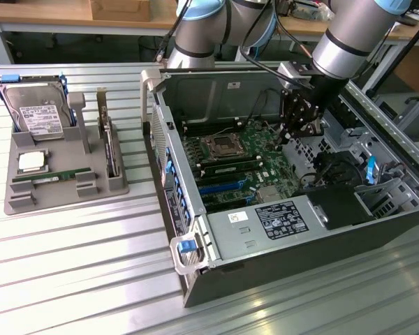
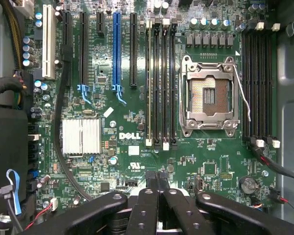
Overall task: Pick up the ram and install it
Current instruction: 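Press down the ram until it locks into place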
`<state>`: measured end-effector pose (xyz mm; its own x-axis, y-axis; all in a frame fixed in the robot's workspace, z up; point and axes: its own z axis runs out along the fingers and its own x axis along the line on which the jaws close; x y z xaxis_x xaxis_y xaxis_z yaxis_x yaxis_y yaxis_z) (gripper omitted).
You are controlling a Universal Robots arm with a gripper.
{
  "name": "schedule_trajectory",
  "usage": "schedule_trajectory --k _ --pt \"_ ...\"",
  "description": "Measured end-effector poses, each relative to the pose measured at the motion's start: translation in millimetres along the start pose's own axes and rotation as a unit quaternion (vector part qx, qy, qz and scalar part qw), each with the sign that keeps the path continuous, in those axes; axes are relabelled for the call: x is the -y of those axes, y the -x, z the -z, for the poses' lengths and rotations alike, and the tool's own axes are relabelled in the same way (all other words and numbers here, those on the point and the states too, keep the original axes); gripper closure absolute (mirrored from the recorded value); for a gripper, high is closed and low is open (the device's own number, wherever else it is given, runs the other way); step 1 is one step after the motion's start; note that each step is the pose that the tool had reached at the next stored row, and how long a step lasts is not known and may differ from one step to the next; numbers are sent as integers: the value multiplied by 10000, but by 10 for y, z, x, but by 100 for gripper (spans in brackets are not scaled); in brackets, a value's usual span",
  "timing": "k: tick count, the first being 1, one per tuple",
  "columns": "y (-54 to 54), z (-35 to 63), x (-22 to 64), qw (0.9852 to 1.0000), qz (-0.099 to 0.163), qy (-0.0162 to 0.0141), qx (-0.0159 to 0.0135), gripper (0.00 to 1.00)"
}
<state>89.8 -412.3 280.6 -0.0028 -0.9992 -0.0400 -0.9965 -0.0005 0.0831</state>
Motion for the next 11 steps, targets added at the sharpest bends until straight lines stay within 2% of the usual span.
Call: schedule_trajectory --k 2,7,9,11 --pt "0 0 0 10000 -53 -2 -2 90" --pt "0 0 0 9986 -524 -21 12 90" --pt "0 0 0 9975 -705 -30 -10 90" --pt "0 0 0 9958 -913 -41 -54 90"
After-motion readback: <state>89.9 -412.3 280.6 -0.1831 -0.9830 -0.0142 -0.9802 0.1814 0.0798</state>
